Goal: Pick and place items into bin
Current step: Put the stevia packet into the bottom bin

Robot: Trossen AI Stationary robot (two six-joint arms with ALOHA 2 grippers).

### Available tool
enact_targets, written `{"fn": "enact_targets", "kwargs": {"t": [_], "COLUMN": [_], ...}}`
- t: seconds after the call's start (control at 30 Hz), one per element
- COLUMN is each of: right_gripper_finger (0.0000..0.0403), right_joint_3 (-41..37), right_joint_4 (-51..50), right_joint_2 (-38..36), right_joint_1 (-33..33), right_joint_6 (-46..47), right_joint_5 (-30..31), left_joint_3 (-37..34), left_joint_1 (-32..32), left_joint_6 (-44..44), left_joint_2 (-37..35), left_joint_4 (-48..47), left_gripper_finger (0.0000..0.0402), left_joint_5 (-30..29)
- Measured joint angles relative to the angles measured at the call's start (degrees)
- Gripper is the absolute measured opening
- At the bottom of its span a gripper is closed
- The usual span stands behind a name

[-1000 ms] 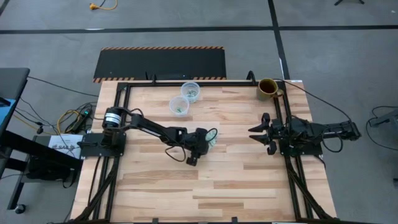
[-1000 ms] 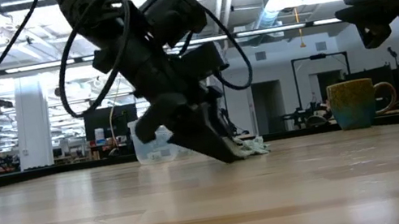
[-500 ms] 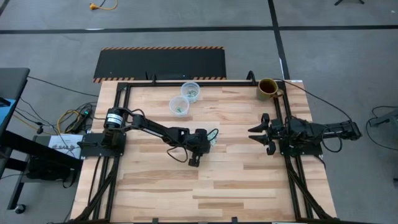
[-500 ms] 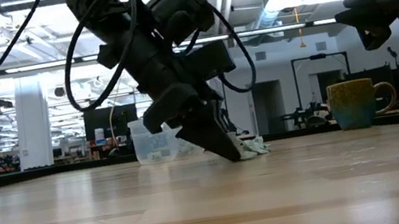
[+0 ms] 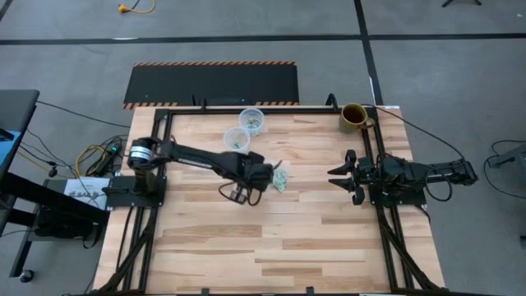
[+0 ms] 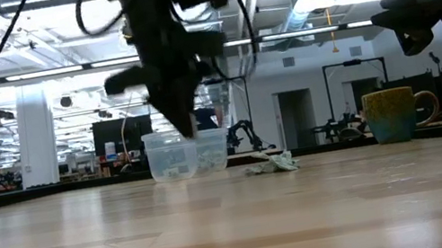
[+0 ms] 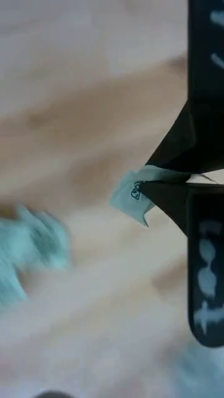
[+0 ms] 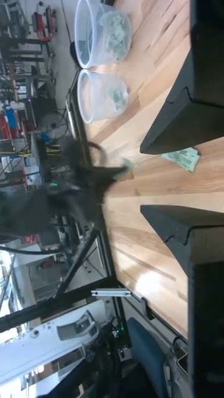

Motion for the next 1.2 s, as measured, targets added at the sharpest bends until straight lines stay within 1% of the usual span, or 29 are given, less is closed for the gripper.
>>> {"fn": "enact_targets", "kwargs": {"t": [0.07, 0.13, 0.23, 0.3, 0.37, 0.5, 0.63, 0.73, 0.87, 1.03, 1.13, 1.2], "right_gripper_finger": [0.0136, 0.0136, 0.0136, 0.0136, 0.0136, 0.0136, 0.0136, 0.0136, 0.0136, 0.0136, 0.0136, 0.0136], "right_joint_3": [0.00, 0.00, 0.00, 0.00, 0.00, 0.00, 0.00, 0.00, 0.00, 0.00, 0.00, 0.00], "right_joint_4": [0.01, 0.02, 0.01, 0.03, 0.04, 0.04, 0.06, 0.06, 0.07, 0.08, 0.08, 0.08], "right_joint_2": [-0.01, 0.00, 0.00, 0.00, 0.02, 0.02, 0.02, 0.01, 0.02, 0.02, 0.02, 0.02], "right_joint_1": [0.00, 0.00, 0.01, -0.01, 0.01, -0.01, 0.01, 0.01, 0.00, -0.01, -0.01, 0.01], "right_joint_6": [0.00, 0.00, 0.00, 0.00, 0.00, 0.00, 0.00, 0.00, 0.00, 0.00, 0.00, 0.00], "right_joint_5": [0.00, 0.00, 0.00, -0.01, -0.01, -0.01, -0.02, -0.02, -0.02, -0.02, -0.02, -0.02], "left_joint_3": [0.44, 0.57, 0.28, -0.10, -0.19, -0.22, -0.22, -0.28, -0.28, -0.28, -0.28, -0.28], "left_joint_1": [0.90, 2.12, 4.95, 7.34, 10.05, 15.95, 21.44, 24.41, 26.71, 27.28, 27.24, 27.24], "left_joint_6": [0.15, -0.01, -1.59, -2.69, -3.30, -3.46, -0.37, 1.41, 3.65, 4.75, 5.93, 5.97], "left_joint_2": [-2.86, -5.81, -9.77, -11.93, -13.53, -14.33, -13.89, -13.79, -13.79, -13.80, -13.79, -13.81], "left_joint_4": [-2.32, -4.87, -7.92, -9.35, -10.71, -11.65, -11.39, -11.32, -9.24, -6.47, -5.35, -5.20], "left_gripper_finger": [0.0000, 0.0000, 0.0000, 0.0000, 0.0000, 0.0002, 0.0007, 0.0009, 0.0009, 0.0014, 0.0034, 0.0055], "left_joint_5": [-3.45, -8.09, -13.96, -15.45, -15.41, -12.97, -4.97, 1.12, 6.53, 7.22, 6.90, 5.89]}}
